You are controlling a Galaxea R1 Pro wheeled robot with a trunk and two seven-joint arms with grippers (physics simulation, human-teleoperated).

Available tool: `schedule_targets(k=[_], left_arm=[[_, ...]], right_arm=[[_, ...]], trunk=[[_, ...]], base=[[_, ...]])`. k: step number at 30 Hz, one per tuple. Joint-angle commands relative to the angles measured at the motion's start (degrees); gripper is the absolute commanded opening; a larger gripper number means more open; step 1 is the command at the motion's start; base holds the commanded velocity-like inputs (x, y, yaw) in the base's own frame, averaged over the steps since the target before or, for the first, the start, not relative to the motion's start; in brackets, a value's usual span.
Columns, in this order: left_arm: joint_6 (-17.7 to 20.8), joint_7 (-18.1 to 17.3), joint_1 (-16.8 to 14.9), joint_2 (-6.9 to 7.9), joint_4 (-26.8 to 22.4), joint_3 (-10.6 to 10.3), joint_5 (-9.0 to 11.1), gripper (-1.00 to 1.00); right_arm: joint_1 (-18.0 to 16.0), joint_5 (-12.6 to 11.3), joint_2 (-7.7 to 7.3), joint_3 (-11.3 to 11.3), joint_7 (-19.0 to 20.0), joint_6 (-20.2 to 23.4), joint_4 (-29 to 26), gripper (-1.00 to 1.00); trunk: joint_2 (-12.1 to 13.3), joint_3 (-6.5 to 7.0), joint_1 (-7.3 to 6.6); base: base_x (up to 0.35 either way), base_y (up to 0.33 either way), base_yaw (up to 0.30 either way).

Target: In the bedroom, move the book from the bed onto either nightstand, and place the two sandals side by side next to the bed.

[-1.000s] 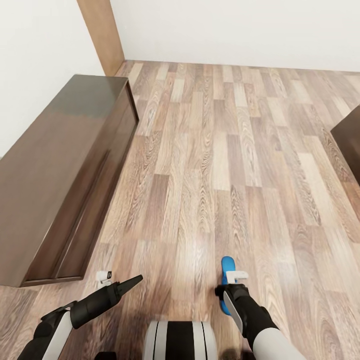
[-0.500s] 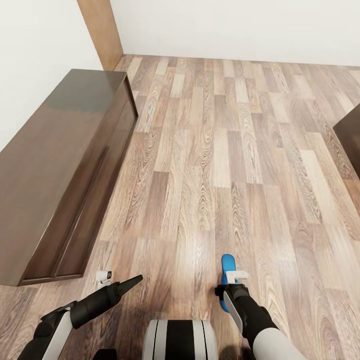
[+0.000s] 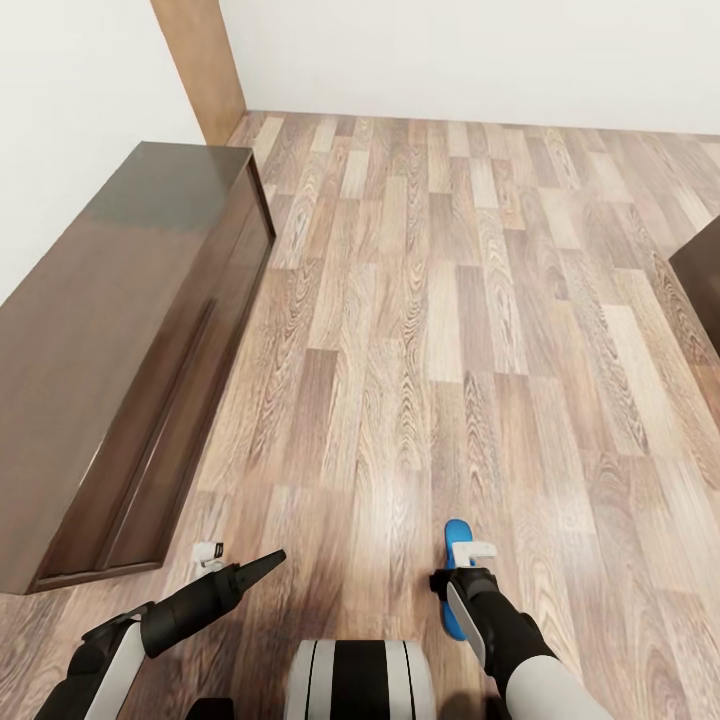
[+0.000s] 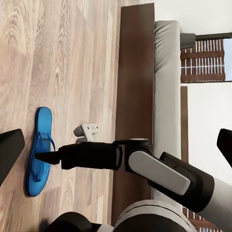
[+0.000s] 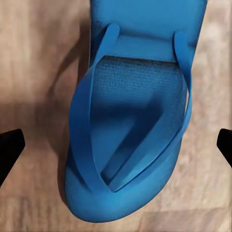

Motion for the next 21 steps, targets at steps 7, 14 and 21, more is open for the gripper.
schedule_targets(k=[7, 14, 21], left_arm=[[0.50, 0.00, -0.01, 0.01, 0.00, 0.00, 0.24, 1.00], [0.50, 0.01, -0.01, 0.01, 0.00, -0.05, 0.24, 1.00], [0.50, 0.01, -0.01, 0.01, 0.00, 0.00, 0.24, 1.00]], right_arm=[[-0.01, -0.01, -0.02, 0.22, -0.28, 0.38, -0.07, 1.00], [-0.01, -0.01, -0.02, 0.22, -0.28, 0.36, -0.07, 1.00], [-0.01, -0.01, -0.02, 0.22, -0.28, 0.37, -0.07, 1.00]], trunk=[[-0.01, -0.03, 0.00], [-0.01, -0.03, 0.00], [-0.01, -0.03, 0.00]], base=[[0.014, 0.000, 0.000], [0.135, -0.039, 0.000], [0.017, -0.007, 0.000]])
